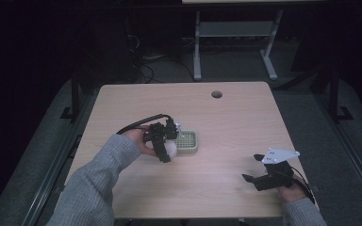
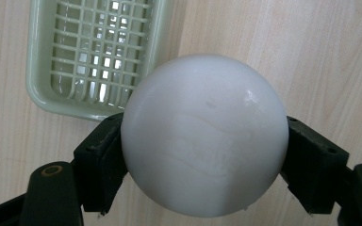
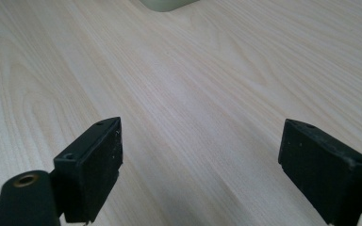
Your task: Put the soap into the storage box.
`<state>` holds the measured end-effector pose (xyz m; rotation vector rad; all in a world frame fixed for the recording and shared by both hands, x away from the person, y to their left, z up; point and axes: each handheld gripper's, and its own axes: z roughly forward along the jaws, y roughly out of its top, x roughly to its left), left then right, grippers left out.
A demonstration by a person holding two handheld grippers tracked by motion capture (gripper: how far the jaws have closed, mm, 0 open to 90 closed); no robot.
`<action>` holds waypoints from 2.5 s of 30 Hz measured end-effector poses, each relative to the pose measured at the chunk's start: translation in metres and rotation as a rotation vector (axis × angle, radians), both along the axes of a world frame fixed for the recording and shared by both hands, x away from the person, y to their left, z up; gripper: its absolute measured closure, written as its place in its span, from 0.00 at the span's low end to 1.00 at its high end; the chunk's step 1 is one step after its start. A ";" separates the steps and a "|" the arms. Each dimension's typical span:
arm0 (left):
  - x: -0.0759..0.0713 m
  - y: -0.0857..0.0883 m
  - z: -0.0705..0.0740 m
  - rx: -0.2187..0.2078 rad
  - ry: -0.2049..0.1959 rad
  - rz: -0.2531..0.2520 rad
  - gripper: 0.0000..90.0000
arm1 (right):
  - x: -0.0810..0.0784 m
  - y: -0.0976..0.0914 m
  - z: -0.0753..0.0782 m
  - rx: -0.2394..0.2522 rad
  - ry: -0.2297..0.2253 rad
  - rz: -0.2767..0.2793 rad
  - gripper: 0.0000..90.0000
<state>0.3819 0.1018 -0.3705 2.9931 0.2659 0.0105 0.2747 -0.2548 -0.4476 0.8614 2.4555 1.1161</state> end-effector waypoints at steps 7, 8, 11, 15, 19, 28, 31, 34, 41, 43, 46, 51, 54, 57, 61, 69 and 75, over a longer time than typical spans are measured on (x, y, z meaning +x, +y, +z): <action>0.005 -0.004 0.004 -0.004 -0.008 -0.003 0.26 | -0.001 0.000 0.000 0.004 0.002 -0.002 0.15; 0.006 -0.004 0.005 -0.002 -0.002 -0.004 0.26 | -0.001 -0.001 0.000 0.005 0.002 -0.002 0.15; 0.008 -0.005 0.004 0.007 -0.005 -0.001 0.26 | 0.000 -0.001 0.000 0.008 0.001 -0.002 0.15; 0.011 -0.007 0.005 0.006 -0.007 -0.003 0.26 | 0.000 -0.002 0.000 0.010 0.002 -0.004 0.15; 0.015 -0.009 0.006 0.008 -0.008 -0.001 0.26 | 0.000 -0.002 0.000 0.010 0.001 -0.007 0.15; 0.023 -0.014 0.006 0.008 -0.007 0.002 0.26 | 0.001 -0.003 -0.001 0.003 -0.005 -0.005 0.15; 0.027 -0.017 0.006 0.016 -0.005 -0.006 0.26 | 0.000 -0.003 -0.001 0.012 0.000 -0.009 0.15; 0.031 -0.020 0.005 0.020 -0.006 -0.005 0.26 | 0.000 -0.003 -0.001 0.013 0.003 -0.010 0.15; 0.041 -0.025 0.003 0.015 -0.005 0.000 0.26 | 0.000 -0.004 0.000 0.012 0.002 -0.007 0.15; 0.043 -0.027 0.003 0.014 -0.005 0.002 0.26 | 0.000 -0.004 0.000 0.012 0.002 -0.007 0.15; 0.046 -0.032 0.003 0.013 -0.004 0.004 0.26 | 0.000 -0.003 0.000 0.013 0.003 -0.007 0.15; 0.050 -0.036 0.001 0.006 -0.010 0.000 0.26 | 0.000 -0.004 0.000 0.015 0.005 -0.009 0.15; 0.053 -0.036 -0.001 0.017 -0.008 -0.003 0.26 | 0.000 -0.004 0.000 0.015 0.004 -0.007 0.15; 0.055 -0.037 -0.004 0.017 -0.004 0.008 0.26 | 0.000 -0.004 0.000 0.015 0.005 -0.007 0.15; 0.059 -0.037 -0.007 0.019 -0.001 0.008 0.26 | 0.000 -0.004 0.000 0.016 0.005 -0.008 0.15; 0.065 -0.038 -0.016 0.026 0.011 0.029 0.26 | 0.000 -0.004 0.000 0.014 0.002 -0.005 0.15; 0.067 -0.042 -0.021 0.032 0.015 0.024 0.26 | 0.000 -0.004 0.000 0.016 0.004 -0.004 0.15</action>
